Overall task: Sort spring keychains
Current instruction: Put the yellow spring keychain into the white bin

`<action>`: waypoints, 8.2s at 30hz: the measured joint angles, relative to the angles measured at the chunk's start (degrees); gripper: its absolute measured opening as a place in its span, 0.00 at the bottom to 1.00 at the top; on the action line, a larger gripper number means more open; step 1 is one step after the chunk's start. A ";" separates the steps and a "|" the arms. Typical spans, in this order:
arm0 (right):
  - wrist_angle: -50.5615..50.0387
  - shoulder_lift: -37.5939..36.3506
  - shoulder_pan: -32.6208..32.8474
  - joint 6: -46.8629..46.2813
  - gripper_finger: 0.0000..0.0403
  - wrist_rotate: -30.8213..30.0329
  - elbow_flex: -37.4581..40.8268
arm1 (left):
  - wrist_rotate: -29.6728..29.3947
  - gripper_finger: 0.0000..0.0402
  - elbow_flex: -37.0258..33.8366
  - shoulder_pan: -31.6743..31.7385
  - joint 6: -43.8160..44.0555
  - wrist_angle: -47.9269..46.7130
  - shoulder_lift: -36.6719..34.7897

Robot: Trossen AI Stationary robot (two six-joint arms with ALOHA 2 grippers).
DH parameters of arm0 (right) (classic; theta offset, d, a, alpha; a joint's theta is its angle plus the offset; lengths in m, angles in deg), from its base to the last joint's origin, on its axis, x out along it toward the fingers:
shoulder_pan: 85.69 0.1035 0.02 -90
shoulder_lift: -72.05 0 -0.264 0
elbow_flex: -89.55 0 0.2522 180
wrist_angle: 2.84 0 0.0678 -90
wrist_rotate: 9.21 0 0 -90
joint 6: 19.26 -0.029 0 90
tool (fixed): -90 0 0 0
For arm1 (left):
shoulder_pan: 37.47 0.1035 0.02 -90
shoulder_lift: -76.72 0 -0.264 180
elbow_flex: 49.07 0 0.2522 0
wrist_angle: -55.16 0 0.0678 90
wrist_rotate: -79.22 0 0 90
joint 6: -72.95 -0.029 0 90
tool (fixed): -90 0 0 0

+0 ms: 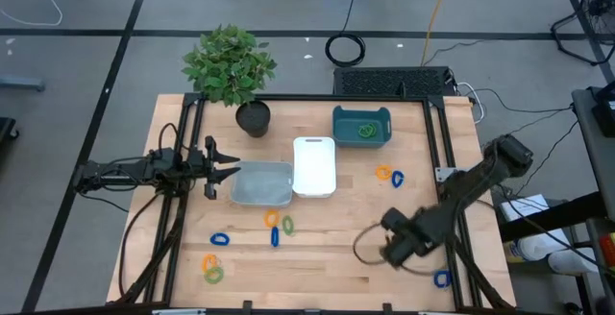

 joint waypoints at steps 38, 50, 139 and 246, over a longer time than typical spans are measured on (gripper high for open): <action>-4.68 -2.55 -40.54 80.77 0.00 -0.07 -6.99 | 0.01 0.33 -0.01 0.00 0.00 0.00 0.00; -4.84 8.35 -41.33 85.66 0.00 0.10 -20.37 | 0.01 0.33 -0.01 0.00 -0.01 0.00 0.00; -0.32 26.04 -41.60 86.34 0.54 -13.13 -36.54 | 0.00 0.33 0.01 0.00 0.00 -0.02 0.02; -10.50 -4.52 -40.85 53.58 0.00 -5.93 -1.68 | 0.01 0.33 -0.01 0.00 -0.01 0.00 0.02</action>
